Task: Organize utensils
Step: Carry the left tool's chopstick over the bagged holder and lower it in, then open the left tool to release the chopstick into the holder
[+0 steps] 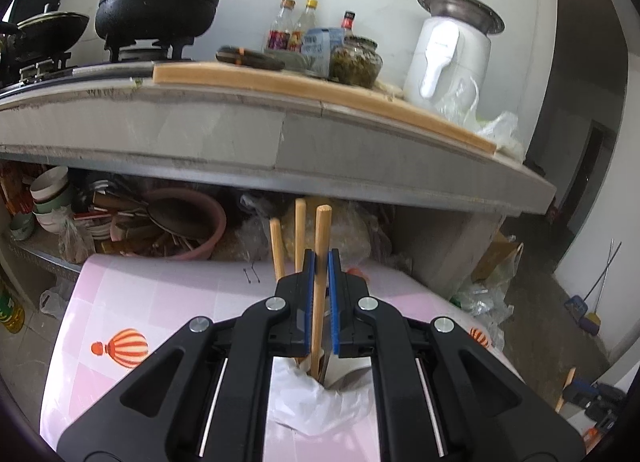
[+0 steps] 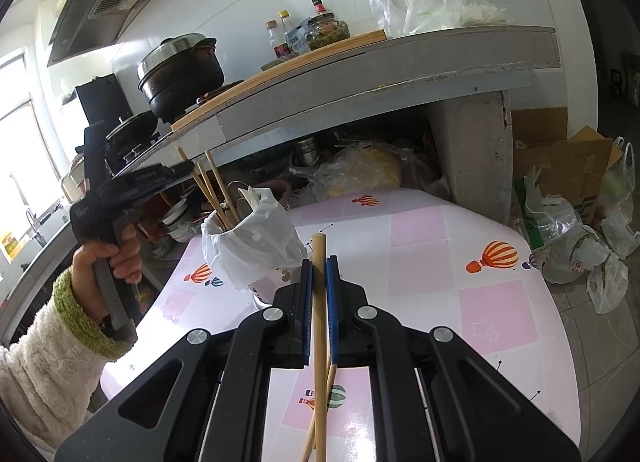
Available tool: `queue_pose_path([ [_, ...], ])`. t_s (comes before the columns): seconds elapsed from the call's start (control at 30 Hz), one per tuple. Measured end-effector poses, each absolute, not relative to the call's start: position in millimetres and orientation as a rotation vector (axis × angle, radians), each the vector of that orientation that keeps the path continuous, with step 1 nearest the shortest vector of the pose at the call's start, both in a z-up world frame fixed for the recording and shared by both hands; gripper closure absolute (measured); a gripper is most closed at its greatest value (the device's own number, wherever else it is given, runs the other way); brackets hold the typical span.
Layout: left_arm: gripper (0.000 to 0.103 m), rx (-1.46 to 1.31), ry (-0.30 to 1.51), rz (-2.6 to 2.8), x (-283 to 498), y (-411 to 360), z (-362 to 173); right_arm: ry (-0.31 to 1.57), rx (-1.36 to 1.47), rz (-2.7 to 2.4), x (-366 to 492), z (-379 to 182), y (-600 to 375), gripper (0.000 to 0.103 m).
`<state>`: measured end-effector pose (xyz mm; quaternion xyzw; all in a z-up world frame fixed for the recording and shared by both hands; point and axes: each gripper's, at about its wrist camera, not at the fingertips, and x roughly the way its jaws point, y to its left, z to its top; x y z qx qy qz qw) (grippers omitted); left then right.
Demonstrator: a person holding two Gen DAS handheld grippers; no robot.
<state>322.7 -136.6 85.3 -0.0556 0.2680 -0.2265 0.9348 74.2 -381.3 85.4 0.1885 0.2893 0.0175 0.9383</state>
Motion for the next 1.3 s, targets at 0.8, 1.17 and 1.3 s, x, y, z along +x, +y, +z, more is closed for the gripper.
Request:
queue_pose_path([
  [0.8, 0.097, -0.085, 0.616, -0.414, 310.6, -125.1, 54.8, 0.590, 0.392, 0.036, 72.7, 82.8, -382.6, 0.096],
  [1.17, 0.063, -0.080, 0.601, -0.420, 289.9, -115.8, 60.2, 0.585, 0.395, 0.034, 71.3, 83.1, -383.2, 0.096],
  [1.3, 0.044, -0.070, 0.584, -0.422, 275.3, -110.8, 63.8, 0.582, 0.396, 0.034, 70.6, 83.5, -382.6, 0.096],
])
